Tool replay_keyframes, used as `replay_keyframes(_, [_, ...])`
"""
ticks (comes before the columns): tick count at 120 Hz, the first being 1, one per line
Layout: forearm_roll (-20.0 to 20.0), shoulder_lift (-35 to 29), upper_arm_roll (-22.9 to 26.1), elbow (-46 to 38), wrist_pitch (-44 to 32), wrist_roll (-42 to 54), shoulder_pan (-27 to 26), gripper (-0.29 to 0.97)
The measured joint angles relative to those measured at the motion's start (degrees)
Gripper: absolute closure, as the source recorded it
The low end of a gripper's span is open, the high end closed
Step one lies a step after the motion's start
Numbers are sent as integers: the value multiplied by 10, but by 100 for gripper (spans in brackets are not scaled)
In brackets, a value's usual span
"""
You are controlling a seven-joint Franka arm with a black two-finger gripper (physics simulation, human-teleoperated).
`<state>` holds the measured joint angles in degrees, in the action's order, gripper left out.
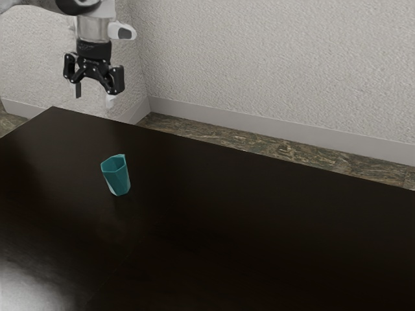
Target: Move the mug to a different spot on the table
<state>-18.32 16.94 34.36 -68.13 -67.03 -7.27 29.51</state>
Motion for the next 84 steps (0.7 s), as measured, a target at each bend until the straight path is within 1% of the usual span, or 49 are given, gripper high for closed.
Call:
replay_keyframes(16, [-18,36,-3,-6,-105,-22,1,0])
replay_keyframes(28, [-30,65,-8,-8,-169,-36,0,0])
replay_keyframes(45, [-45,136,-12,-8,-262,-52,-1,0])
replay_keyframes(53, [-49,172,-27,-4,-300,-58,-1,0])
replay_keyframes(65, [-57,194,-37,-5,-337,-66,-1,0])
replay_keyframes(84, [-59,237,-50,-5,-360,-76,12,0])
